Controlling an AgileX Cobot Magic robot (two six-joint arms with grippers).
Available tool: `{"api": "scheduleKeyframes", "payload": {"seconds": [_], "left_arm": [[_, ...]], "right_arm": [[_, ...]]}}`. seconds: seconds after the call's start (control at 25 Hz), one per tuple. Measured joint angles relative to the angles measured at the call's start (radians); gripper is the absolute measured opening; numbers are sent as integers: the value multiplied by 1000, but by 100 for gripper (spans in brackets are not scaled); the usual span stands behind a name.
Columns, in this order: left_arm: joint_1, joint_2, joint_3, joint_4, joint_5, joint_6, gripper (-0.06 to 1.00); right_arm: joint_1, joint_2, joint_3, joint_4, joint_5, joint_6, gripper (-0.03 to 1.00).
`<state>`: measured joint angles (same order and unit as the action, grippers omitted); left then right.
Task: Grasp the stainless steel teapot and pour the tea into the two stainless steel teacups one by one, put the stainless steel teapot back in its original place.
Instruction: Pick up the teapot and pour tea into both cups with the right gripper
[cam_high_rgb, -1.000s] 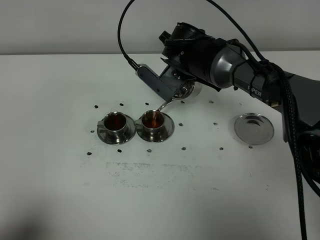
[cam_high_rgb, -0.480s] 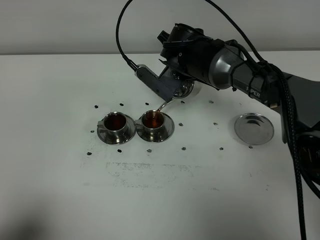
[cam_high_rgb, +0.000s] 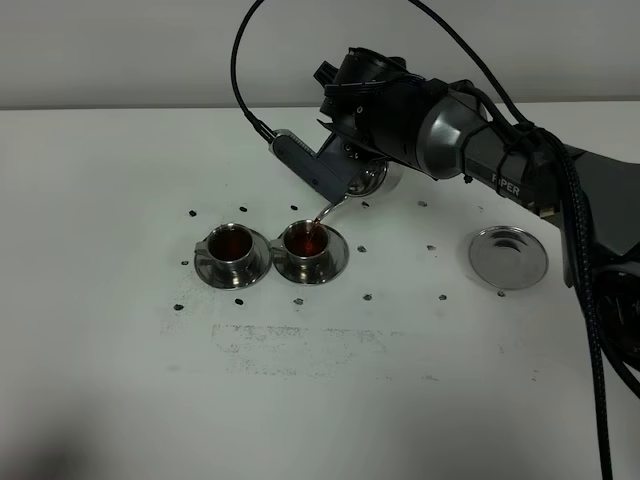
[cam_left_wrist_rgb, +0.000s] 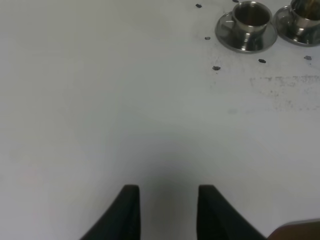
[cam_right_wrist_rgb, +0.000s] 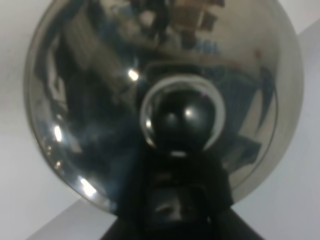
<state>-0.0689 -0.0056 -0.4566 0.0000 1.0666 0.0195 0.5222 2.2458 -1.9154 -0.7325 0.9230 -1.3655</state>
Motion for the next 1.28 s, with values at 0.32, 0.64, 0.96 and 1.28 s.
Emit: {"api": "scheduleKeyframes", "payload": {"seconds": [0.32, 0.64, 0.96, 1.28], "left_arm": [[0, 0, 0, 0, 0, 0, 29], [0, 0, 0, 0, 0, 0, 29], [0, 0, 0, 0, 0, 0, 29], [0, 0, 0, 0, 0, 0, 29]], "right_arm": [[0, 0, 0, -16, 0, 0, 21], [11, 0, 0, -33, 0, 0, 21], [18, 0, 0, -45, 0, 0, 21], [20, 0, 0, -71, 0, 12, 21]]}}
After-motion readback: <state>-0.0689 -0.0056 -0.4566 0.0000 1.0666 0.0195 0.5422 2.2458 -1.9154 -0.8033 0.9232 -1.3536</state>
